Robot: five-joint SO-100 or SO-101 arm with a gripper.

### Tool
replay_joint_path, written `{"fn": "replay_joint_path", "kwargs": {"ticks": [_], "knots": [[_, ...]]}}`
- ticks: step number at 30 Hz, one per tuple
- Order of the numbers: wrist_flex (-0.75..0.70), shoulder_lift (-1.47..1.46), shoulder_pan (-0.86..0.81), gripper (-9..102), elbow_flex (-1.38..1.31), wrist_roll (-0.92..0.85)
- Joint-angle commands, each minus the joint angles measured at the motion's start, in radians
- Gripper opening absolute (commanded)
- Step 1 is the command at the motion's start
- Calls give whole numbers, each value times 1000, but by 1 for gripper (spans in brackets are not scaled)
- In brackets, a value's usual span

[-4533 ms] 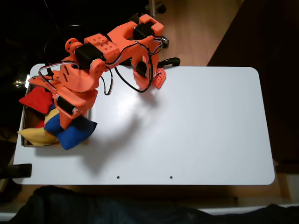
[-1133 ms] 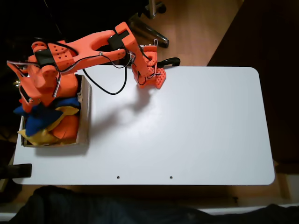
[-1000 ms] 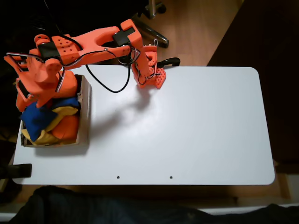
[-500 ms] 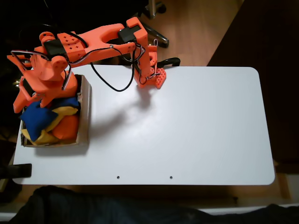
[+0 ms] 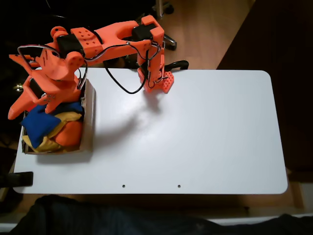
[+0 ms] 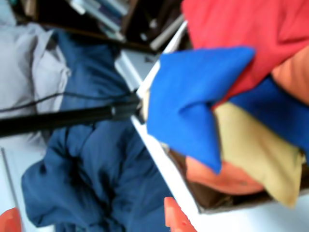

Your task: Grasp a bag and put it in the box.

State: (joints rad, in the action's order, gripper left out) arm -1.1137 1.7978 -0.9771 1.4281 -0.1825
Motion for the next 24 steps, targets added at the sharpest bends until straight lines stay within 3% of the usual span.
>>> {"fn": "replay_joint_path", "kwargs": {"ticks": [1,24], "knots": [[11,71,9,59,11,5],[3,382,176,60,239,5]]}}
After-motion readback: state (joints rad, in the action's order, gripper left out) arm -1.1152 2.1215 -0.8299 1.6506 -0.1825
